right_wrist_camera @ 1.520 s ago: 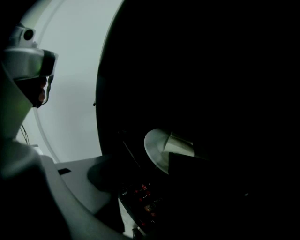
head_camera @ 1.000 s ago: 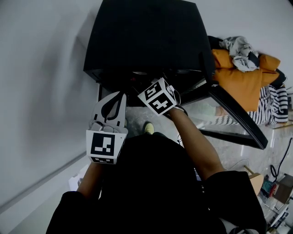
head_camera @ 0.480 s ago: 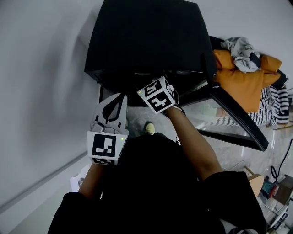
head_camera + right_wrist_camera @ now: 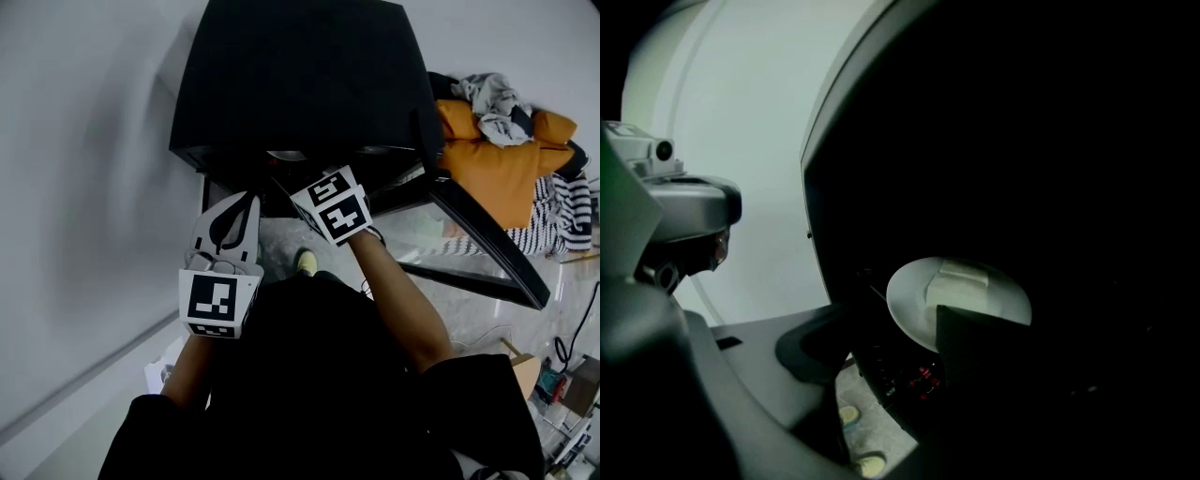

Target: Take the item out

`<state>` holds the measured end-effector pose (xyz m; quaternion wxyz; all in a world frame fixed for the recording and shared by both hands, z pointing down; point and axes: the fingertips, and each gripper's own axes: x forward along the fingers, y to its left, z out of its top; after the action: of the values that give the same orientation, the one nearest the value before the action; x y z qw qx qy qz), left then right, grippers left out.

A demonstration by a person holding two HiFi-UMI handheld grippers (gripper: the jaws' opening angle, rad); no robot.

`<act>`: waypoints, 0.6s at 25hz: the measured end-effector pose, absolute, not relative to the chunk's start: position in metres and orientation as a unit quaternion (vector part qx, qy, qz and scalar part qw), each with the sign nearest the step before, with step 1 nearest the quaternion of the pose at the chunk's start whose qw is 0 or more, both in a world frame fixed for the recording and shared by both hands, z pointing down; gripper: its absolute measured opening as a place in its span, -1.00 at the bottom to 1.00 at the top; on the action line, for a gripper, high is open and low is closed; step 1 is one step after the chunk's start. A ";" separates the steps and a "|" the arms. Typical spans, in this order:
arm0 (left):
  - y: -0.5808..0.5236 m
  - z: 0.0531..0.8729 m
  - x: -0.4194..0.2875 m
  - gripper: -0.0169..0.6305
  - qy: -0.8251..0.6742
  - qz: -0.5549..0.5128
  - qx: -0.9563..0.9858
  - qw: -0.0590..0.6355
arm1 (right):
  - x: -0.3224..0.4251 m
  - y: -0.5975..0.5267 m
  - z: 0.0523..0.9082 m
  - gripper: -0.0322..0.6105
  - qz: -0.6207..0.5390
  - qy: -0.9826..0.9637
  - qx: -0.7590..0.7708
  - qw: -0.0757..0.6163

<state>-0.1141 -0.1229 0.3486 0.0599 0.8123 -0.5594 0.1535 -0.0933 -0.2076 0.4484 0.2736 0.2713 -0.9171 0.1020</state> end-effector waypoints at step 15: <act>-0.133 0.360 -0.118 -0.92 -0.561 0.149 0.809 0.091 | -0.049 -0.180 0.437 -0.05 0.157 -0.920 0.272 0.233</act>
<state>-0.1179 -0.1332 0.3603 0.0908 0.8090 -0.5613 0.1489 -0.0489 -0.1803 0.4373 0.2328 0.2722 -0.9204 0.1567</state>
